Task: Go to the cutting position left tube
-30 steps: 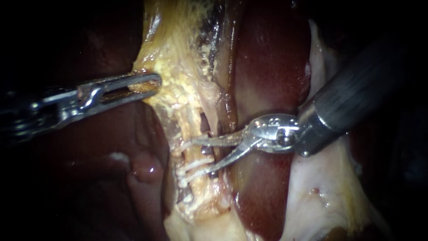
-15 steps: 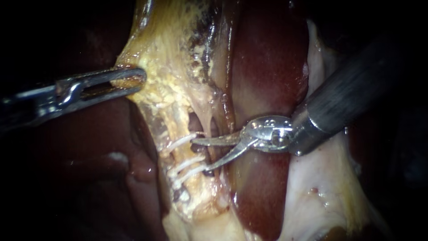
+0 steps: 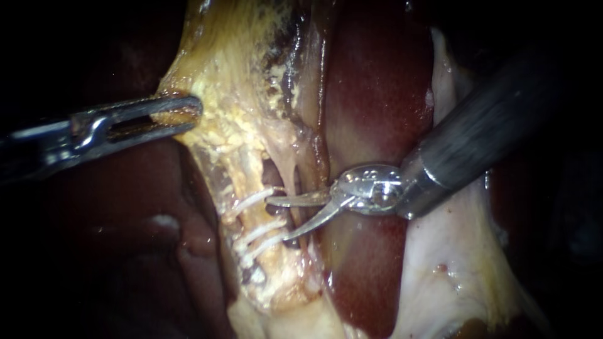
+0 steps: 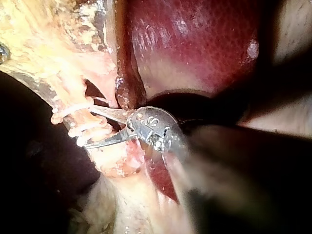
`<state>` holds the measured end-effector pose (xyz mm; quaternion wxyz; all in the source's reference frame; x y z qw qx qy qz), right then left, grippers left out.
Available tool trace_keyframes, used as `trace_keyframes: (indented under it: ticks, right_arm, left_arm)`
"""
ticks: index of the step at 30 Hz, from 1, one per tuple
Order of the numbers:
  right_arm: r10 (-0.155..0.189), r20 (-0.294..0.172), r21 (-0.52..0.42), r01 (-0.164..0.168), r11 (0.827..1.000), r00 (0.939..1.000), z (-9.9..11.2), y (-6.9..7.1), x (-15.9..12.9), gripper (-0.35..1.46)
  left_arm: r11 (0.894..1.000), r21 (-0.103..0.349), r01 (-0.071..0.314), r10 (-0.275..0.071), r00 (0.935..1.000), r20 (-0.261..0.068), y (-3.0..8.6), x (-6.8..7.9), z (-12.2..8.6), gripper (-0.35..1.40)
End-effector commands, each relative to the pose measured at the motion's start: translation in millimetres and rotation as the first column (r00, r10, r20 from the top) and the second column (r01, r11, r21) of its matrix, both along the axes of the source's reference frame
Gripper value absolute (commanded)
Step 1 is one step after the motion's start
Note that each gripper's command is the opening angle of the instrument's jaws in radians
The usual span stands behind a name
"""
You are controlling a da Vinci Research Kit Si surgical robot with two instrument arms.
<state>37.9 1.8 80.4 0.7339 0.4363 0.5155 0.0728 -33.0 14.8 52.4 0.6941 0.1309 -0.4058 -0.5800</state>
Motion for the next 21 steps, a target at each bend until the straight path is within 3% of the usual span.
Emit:
trace_keyframes:
  ticks: [1,13,21]
  right_arm:
    - [-0.003,0.001,0.002,0.003,1.0,1.0,0.2,-0.1,0.4,1.2]
    - [-0.031,-0.007,0.008,0.032,0.999,0.9995,1.0,-0.7,2.8,1.2]
    - [-0.044,-0.085,0.049,0.048,0.998,0.9954,-1.7,0.5,2.7,1.14]
  left_arm:
    - [1.0,0.0,0.0,0.0,1.0,-0.001,0.0,0.0,0.0,-0.35]
    - [1.0,-0.002,0.003,-0.003,1.0,0.0,0.0,0.2,-0.1,-0.35]
    - [1.0,-0.004,0.008,-0.008,0.9999,-0.007,0.5,0.9,0.5,-0.35]
